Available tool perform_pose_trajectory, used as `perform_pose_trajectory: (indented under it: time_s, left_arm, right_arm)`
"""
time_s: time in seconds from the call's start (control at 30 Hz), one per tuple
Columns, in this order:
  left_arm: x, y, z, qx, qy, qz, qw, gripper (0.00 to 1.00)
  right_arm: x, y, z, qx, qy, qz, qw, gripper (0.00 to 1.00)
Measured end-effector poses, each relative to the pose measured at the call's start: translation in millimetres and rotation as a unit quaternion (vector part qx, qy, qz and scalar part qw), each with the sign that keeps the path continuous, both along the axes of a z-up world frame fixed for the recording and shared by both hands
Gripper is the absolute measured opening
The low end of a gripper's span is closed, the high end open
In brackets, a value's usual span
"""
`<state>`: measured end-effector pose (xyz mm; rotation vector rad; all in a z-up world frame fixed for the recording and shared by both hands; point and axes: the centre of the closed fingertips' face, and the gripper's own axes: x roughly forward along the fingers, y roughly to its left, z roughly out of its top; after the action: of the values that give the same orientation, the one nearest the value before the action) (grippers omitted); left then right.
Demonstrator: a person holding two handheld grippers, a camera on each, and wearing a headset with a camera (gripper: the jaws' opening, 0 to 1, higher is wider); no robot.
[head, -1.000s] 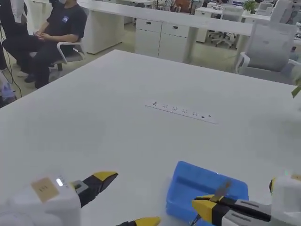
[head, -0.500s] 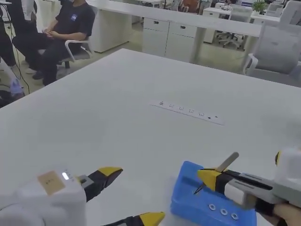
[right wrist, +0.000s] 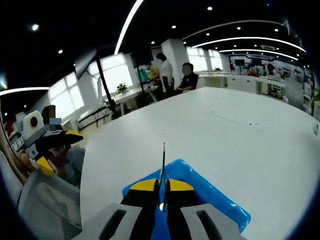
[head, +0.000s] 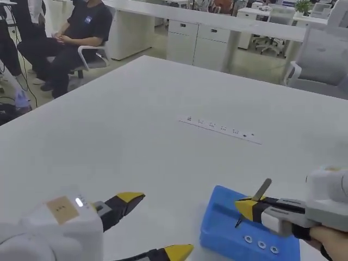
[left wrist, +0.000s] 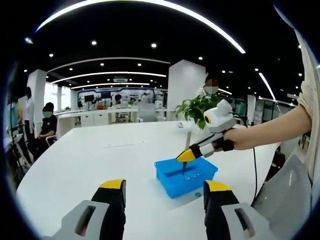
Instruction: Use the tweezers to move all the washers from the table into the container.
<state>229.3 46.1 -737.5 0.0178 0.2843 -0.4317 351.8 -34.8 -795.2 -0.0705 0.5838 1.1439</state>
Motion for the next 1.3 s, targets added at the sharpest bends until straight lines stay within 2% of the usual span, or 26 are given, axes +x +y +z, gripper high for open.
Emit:
perform_pose_trajectory:
  time_s: [0.13,0.33,0.6,1.3]
  left_arm:
    - [0.0,-1.1,-0.9,0.002,0.002,-0.002,1.0,0.63]
    - [0.2,-1.8,-1.1,0.004,0.002,-0.005,1.0,0.63]
    - [0.2,-0.9,-0.9,0.004,0.002,-0.003,1.0,0.62]
    - [-0.1,-1.3,-1.1,0.005,0.002,-0.005,1.0,0.62]
  right_arm:
    - [3.2,-0.8,-4.6,-0.005,-0.001,-0.004,1.0,0.03]
    - [13.8,-0.9,-17.4,-0.007,0.013,-0.014,0.9998,0.03]
    - [12.8,-1.6,-29.3,-0.024,0.017,-0.015,0.9995,0.03]
    - [12.1,-3.6,-33.1,-0.034,0.003,-0.015,0.9993,0.03]
